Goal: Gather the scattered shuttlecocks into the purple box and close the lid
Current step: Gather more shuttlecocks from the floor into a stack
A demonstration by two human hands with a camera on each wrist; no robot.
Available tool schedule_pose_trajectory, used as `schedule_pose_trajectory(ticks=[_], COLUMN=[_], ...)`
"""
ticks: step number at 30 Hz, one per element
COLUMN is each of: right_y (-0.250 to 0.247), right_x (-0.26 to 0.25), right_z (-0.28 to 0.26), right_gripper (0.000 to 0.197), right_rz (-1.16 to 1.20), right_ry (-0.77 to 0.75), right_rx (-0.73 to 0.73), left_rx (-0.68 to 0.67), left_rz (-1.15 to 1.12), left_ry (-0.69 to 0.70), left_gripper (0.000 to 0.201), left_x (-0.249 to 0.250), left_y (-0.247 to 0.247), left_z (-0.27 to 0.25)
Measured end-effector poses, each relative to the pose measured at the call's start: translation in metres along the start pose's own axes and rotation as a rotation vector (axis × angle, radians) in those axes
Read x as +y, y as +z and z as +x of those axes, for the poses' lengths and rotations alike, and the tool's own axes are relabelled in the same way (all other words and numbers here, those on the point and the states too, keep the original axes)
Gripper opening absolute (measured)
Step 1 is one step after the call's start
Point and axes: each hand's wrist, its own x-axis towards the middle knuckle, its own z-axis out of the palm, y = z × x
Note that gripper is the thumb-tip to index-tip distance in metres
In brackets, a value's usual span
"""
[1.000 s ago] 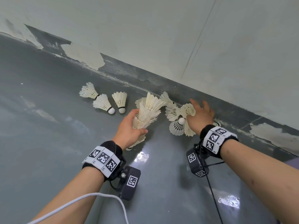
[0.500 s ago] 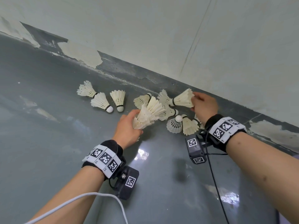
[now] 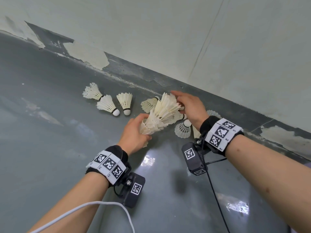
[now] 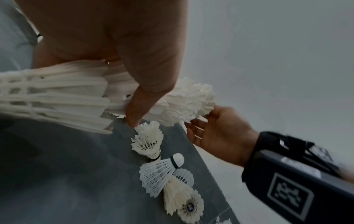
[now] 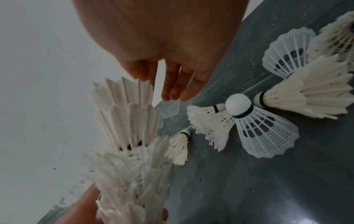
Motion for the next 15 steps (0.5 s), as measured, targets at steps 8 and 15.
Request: schedule_pose_trajectory(ticks=[8, 15], right_y=[-0.022, -0.022], right_x=[0.046, 0.058], right_z=[-0.008, -0.005], right_gripper=[0.049, 0.017], right_rz=[-0.724, -0.696], right_ry=[0.151, 0.079], right_rx=[-0.263, -0.047], left_rx=[0.105, 0.093], left_rz=[-0.122, -0.142], left_ry=[0.027, 0.026], left_gripper=[0.061, 0.062], left_x=[-0.001, -0.006], left_y=[0.002, 0.002], left_z=[0.004, 0.002])
